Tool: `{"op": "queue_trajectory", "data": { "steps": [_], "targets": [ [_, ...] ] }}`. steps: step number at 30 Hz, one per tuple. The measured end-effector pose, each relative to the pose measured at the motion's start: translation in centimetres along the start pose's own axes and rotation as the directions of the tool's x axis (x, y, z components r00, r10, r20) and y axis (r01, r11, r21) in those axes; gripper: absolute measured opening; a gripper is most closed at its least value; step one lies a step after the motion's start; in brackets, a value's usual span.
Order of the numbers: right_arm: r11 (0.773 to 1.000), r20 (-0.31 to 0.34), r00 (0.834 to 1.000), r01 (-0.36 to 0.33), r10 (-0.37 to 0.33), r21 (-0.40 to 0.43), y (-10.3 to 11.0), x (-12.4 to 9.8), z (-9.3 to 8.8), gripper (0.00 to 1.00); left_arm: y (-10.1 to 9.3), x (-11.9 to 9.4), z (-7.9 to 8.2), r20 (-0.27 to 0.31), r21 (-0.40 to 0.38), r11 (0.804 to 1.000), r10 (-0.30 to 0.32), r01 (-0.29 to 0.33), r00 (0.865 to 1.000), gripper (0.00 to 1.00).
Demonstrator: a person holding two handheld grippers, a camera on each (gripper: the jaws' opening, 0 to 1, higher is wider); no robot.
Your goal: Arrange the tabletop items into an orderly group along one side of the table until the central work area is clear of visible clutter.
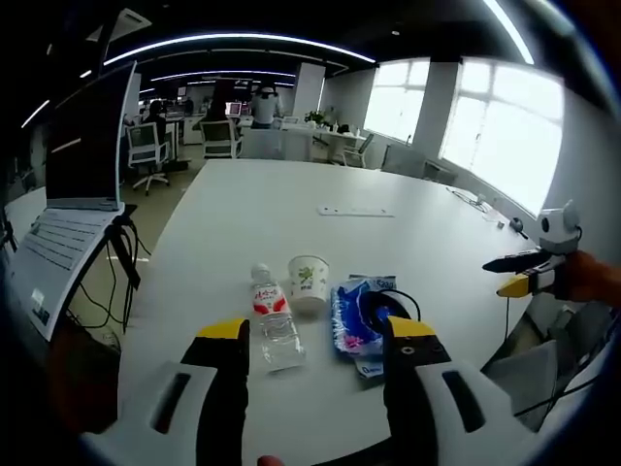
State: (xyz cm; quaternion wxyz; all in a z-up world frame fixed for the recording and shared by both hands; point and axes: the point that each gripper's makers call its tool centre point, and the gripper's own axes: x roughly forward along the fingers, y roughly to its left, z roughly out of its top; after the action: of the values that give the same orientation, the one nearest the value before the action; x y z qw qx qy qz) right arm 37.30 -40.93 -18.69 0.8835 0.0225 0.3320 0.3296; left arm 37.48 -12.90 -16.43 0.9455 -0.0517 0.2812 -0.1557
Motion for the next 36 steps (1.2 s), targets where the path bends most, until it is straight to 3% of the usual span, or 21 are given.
{"op": "queue_trajectory", "data": {
  "steps": [20,36],
  "targets": [
    [1.000,-0.009,1.000,-0.002,0.002,0.004,0.2,0.1,-0.5,0.75,0.0,0.0,-0.2,-0.001,-0.004,1.000,-0.003,0.003,1.000,0.55],
    [1.000,-0.008,1.000,0.015,-0.015,0.019,-0.3,-0.1,-0.7,0.75,0.7,1.3,0.5,-0.006,0.012,1.000,-0.011,0.011,1.000,0.55]
  ]
}}
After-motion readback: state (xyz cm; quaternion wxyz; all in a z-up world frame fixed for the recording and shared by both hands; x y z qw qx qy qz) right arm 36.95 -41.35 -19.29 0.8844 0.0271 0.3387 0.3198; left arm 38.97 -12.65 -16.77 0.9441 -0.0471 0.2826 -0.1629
